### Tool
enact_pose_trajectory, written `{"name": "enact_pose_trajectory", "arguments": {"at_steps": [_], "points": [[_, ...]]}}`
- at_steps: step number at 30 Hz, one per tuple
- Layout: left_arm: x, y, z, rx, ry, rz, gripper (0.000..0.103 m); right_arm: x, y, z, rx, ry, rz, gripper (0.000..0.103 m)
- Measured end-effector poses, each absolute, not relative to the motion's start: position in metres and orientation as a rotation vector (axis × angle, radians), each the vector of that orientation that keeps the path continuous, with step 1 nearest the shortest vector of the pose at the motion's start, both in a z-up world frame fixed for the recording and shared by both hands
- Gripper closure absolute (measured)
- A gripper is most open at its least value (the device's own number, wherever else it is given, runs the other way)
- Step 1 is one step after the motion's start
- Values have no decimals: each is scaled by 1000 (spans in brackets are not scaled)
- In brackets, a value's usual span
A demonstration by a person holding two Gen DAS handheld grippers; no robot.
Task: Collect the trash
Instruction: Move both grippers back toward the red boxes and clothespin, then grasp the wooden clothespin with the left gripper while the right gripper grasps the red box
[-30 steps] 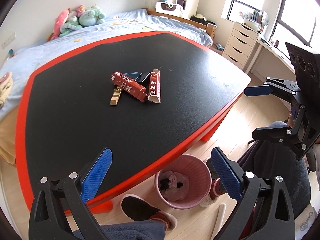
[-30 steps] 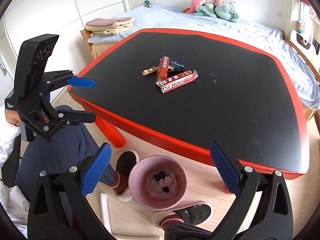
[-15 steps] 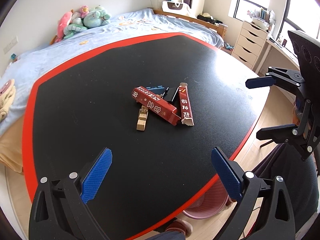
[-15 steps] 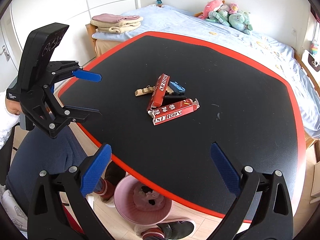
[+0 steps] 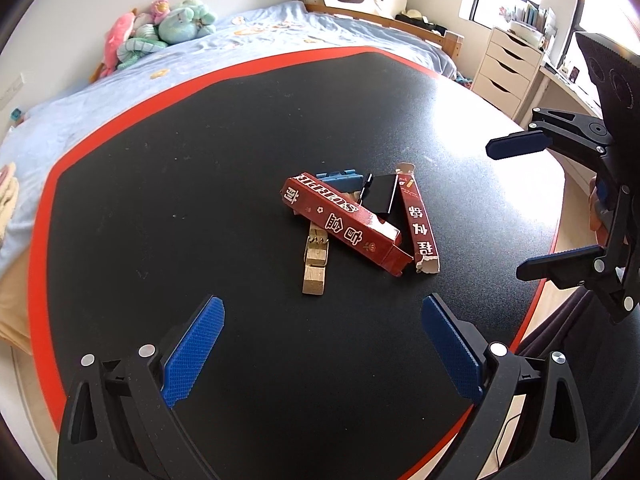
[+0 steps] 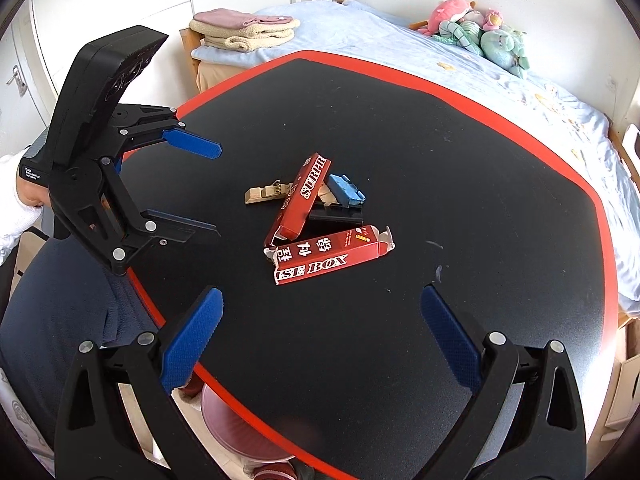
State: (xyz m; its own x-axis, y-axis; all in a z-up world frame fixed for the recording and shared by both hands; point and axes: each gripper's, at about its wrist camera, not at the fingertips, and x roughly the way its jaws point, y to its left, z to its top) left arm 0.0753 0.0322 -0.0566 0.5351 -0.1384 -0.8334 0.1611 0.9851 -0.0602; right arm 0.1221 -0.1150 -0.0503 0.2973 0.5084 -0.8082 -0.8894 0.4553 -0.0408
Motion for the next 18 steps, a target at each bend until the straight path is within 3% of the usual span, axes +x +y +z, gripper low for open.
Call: {"name": "enact_pose_trajectory", "arguments": {"at_steps": [7,9,13,17,18], "points": [[85,36,-64,42,1014,-179,38,133,-106,-57,-572,825,1020,5],[86,36,-65,44,1019,-181,50,135,-104,-59,-575,828,1031,5],[89,37,-64,47,1018,-181,62,136,-100,-60,-585,820,1051,5],[92,36,-64,60,1019,-171,89,138,-95,-62,-590,814,1069,5],[92,36,-64,60,1019,-171,90,139,-94,-62,-591,812,1072,5]]}}
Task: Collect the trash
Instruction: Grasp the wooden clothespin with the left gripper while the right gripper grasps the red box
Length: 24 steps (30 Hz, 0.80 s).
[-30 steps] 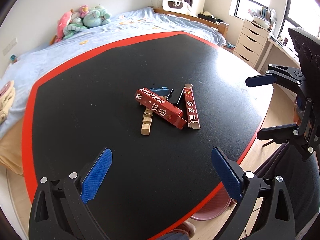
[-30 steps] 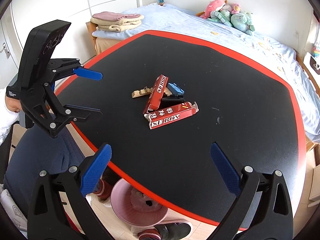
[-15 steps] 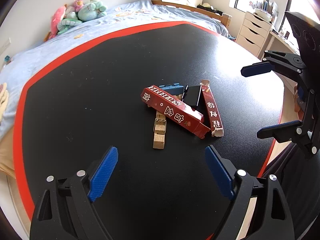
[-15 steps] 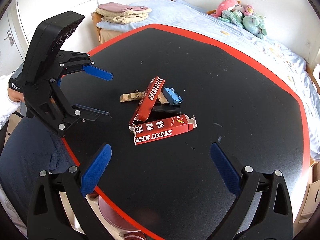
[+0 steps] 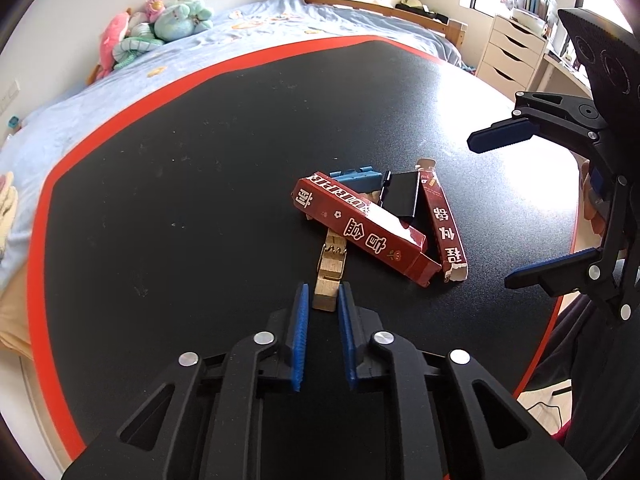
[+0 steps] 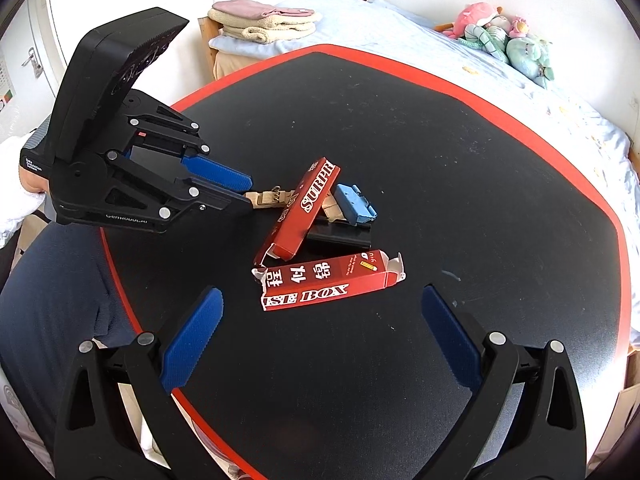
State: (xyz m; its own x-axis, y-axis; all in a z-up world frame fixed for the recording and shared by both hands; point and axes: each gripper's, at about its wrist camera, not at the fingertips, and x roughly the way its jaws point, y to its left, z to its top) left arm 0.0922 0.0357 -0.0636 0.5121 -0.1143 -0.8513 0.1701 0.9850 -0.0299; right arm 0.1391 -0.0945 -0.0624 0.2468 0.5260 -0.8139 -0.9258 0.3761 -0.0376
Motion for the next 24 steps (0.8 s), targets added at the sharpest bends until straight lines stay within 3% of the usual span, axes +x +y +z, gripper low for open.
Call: {"name": "enact_pose_trajectory", "arguments": {"at_steps": [24], "points": [[91,36,-64,38,1009,-185,91,149,-69,-76,-652,788,1169,5]]}}
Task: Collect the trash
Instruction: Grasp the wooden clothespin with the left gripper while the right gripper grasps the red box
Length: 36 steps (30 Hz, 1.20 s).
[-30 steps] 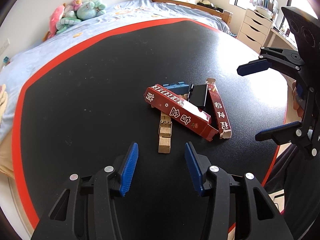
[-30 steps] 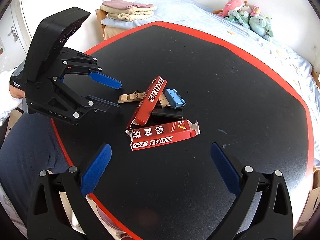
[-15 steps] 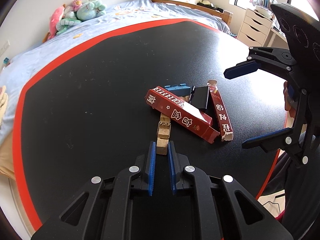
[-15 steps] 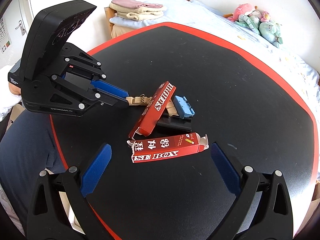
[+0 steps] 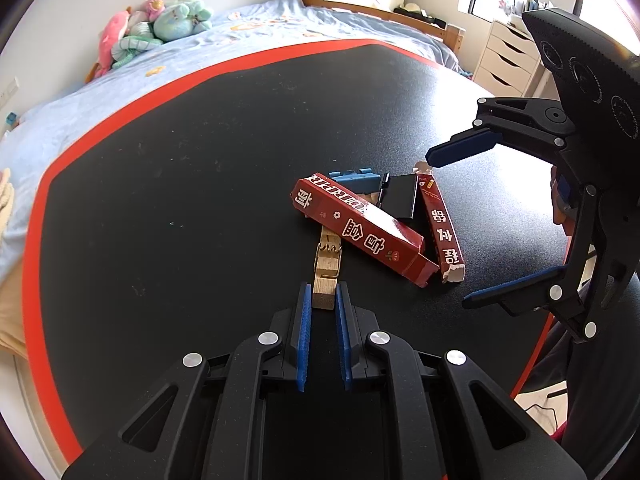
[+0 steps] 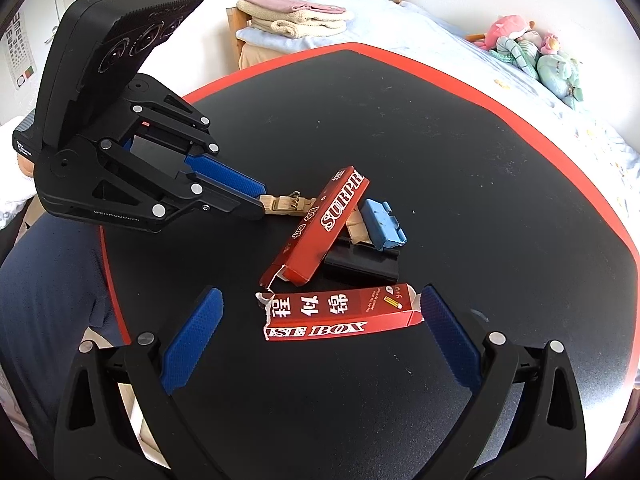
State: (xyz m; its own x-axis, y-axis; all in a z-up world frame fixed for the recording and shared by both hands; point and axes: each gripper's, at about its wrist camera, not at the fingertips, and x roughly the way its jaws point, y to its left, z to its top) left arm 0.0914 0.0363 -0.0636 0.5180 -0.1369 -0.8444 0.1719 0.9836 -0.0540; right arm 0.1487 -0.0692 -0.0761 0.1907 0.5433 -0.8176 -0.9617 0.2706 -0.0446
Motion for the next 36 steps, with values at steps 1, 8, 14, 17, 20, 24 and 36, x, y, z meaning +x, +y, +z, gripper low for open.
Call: {"name": "enact_pose_trajectory", "arguments": {"at_steps": [1,8,14,17,20,24,36], "points": [[91,36,-64,37,1010,-186,91,149,-69,-77,-656,786,1168,6],[91,36,-64,37,1008,-187,91,147,-69,-79,-676,773,1165,17],[91,36,-63,39,1008,-186,91,145,-73,-79,-699,756,1143,27],[91,37,-63,42,1009,-186,91,144,-74,-79,-700,752,1145,29],[91,37,-63,42,1008,-186,91,144,-75,-78,-699,751,1143,29],[91,37,-63,41,1008,-186,91,143,-76,-78,-701,749,1142,29],[90,37,-61,44,1003,-192,91,141,-81,-73,-686,736,1129,30]]}}
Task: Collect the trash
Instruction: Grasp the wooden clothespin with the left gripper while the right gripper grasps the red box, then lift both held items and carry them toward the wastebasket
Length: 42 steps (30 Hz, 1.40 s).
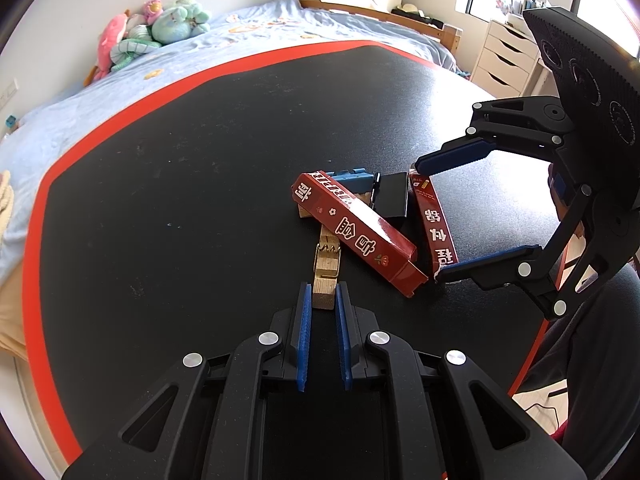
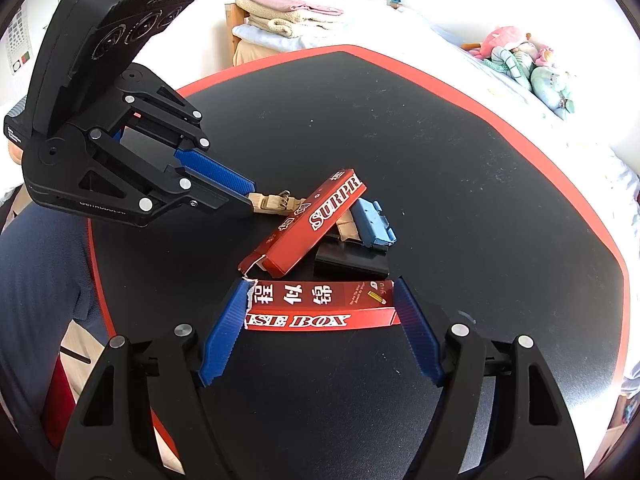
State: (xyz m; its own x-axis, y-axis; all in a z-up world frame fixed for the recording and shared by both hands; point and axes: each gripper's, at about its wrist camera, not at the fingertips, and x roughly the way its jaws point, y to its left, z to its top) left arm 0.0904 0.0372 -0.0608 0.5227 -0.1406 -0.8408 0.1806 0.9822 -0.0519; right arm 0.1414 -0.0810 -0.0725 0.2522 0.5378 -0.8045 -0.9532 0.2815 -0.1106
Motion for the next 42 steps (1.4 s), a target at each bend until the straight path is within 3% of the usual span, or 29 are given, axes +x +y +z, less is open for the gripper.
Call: {"name": "enact_pose_trajectory", "arguments": {"at_steps": [42], "points": [[6,-11,-8,54,875,-293,91,42,-169,-20,-491,658,993,30]]}}
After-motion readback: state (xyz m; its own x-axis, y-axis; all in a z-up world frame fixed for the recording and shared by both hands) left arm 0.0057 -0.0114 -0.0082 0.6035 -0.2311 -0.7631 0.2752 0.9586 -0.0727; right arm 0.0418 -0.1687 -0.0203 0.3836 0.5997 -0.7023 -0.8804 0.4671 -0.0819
